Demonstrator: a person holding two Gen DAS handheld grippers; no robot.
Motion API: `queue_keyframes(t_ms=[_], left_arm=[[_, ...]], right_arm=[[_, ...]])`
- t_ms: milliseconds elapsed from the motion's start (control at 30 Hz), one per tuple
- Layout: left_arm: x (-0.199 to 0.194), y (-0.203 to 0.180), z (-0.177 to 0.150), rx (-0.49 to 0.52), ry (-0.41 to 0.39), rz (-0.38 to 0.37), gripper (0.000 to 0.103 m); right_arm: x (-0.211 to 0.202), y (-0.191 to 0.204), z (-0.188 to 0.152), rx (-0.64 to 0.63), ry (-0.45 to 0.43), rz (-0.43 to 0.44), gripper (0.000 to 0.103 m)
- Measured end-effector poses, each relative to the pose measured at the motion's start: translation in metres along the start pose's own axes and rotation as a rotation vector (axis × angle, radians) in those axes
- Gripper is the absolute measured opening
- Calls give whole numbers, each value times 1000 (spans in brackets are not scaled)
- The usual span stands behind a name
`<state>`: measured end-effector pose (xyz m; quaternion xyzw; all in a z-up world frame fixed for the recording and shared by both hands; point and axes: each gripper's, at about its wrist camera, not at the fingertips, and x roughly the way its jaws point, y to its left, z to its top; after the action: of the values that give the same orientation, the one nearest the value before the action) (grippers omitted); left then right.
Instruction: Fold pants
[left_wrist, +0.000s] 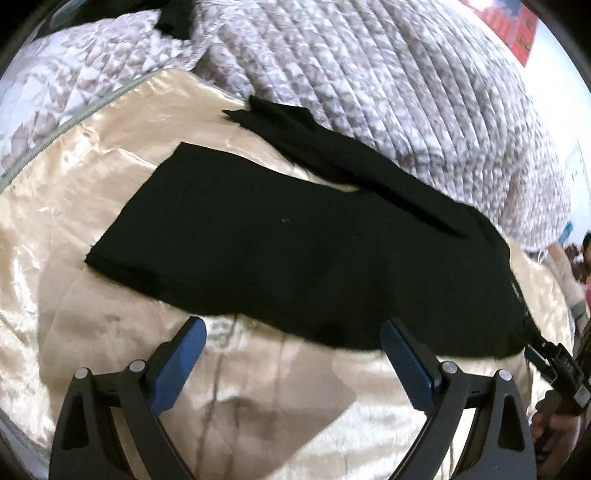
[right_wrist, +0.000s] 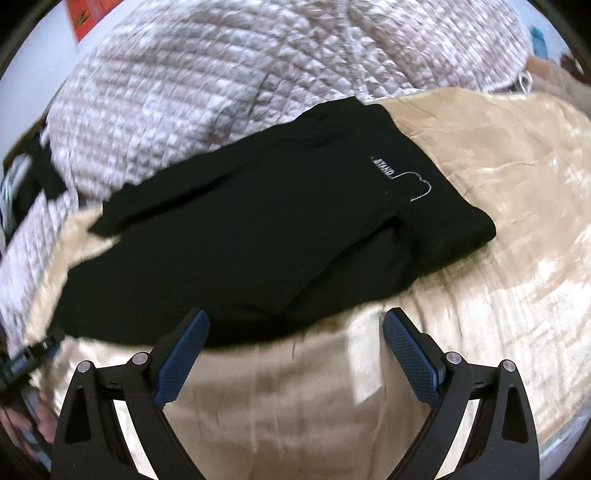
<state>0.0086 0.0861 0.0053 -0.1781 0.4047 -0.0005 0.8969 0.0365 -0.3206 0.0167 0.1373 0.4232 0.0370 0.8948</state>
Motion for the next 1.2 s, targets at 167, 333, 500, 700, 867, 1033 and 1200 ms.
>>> queue_keyframes(t_ms=[167,333,500,700,867,1033,1200], left_arm=[[9,9,12,-59,-28,0,78],[17,26,20,-132,-33,31,45],[22,33,25,-165,-30,69,15],[11,29,30,-146,-72,84,4],[-24,24,32,-124,-129,43,4],[-62,23,14,-94,-146,37,4],[-67,26,-17,-82,-92,49,4]], right_arm=[[10,-26,19,154,-24,25,96],[19,-48,30,282,-35,48,68],[24,-57,33,326,-71,10,33],[21,-69,32,382,-80,34,5],[-3,-66,35,381,-127,82,3],[-39,-63,27,365,-133,88,3],[-59,-72,-5,365,-84,52,3]])
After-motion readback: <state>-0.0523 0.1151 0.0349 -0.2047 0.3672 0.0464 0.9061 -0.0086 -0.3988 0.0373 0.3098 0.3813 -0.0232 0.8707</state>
